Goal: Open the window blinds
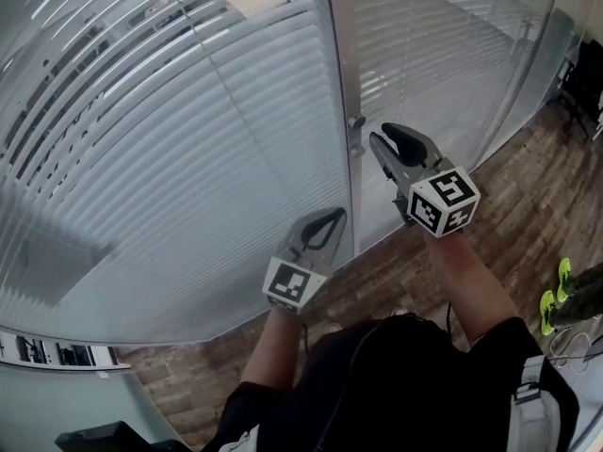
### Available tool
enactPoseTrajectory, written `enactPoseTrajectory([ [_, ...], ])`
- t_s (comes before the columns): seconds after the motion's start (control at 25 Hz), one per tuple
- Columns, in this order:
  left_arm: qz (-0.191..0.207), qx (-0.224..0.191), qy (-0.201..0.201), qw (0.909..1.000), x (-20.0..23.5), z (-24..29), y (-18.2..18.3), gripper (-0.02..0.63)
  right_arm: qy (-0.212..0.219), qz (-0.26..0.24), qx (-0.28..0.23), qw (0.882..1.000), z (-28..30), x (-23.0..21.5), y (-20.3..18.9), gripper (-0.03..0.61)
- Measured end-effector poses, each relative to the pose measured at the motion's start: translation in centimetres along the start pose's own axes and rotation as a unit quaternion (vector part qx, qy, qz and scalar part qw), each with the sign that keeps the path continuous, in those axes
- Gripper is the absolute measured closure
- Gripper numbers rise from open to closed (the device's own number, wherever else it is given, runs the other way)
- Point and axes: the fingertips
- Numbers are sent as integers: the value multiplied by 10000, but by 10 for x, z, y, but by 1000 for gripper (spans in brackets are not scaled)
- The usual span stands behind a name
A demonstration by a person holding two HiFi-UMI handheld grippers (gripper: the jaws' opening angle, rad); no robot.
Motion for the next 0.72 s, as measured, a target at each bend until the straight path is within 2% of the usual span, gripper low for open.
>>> enactPoseTrajectory([
  [0.08, 41, -39, -64, 10000, -4, 4, 3, 609, 59, -206, -45, 9998, -12, 4, 3, 492],
  [0.2, -153, -92, -135, 9997, -12, 11, 8, 609, 140, -437, -55, 9989, -29, 8, 5, 528],
  [0.32, -179, -186, -252, 9993, -22, 16, 10, 611, 129, -553, 0, 9984, -50, 11, 1, 549],
  [0.56, -184, -166, -421, 9988, -42, 26, 5, 611, 187, -848, 87, 9962, -89, 18, -11, 571],
  [0.72, -218, -112, -523, 9983, -56, 34, 13, 611, 151, -754, 164, 9969, -111, 15, -21, 571],
])
Point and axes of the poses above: the fingertips, and each gripper's own axes: z forward along the fingers, x to its left, y out of its top, and after that the axes turned 13 degrees about y, right-handed
